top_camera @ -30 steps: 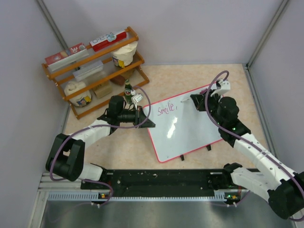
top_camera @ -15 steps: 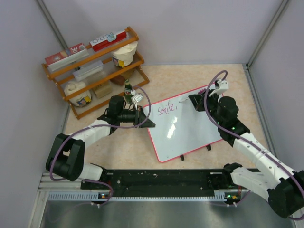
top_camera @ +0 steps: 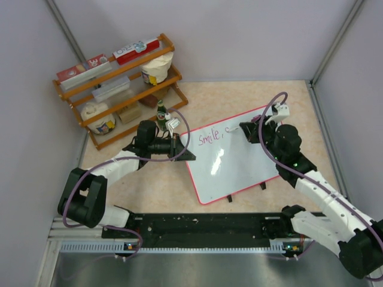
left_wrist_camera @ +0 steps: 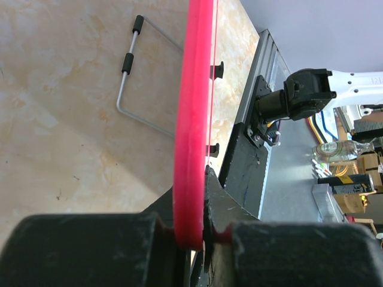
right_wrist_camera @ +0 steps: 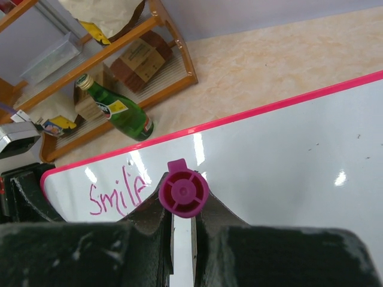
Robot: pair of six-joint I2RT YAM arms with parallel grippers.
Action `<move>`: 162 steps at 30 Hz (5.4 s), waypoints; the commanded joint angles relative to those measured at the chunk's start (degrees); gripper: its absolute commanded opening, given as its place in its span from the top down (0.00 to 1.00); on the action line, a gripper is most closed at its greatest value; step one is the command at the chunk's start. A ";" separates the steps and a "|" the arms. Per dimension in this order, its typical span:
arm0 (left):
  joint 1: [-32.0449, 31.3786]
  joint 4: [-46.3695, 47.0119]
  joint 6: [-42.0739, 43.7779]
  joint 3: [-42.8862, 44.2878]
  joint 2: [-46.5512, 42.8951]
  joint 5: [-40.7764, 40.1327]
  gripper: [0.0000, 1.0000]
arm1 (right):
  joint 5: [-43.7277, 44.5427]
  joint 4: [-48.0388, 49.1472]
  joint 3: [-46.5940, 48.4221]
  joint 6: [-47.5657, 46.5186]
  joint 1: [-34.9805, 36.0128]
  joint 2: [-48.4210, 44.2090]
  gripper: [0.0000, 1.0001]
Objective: Write a sentence on the whiteboard
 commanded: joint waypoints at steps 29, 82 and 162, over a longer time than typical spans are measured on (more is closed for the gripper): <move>-2.36 -6.88 13.51 -3.49 2.06 -8.06 1.00 | -1.83 2.27 -0.49 3.56 -0.34 -1.49 1.00; -2.36 -7.32 13.86 -2.96 2.33 -8.41 1.00 | 1.16 -1.60 -2.86 0.39 -1.92 -2.89 1.00; -2.72 -6.97 13.77 -3.40 2.33 -8.41 1.00 | 2.22 -2.92 -1.10 0.75 -3.06 -1.49 1.00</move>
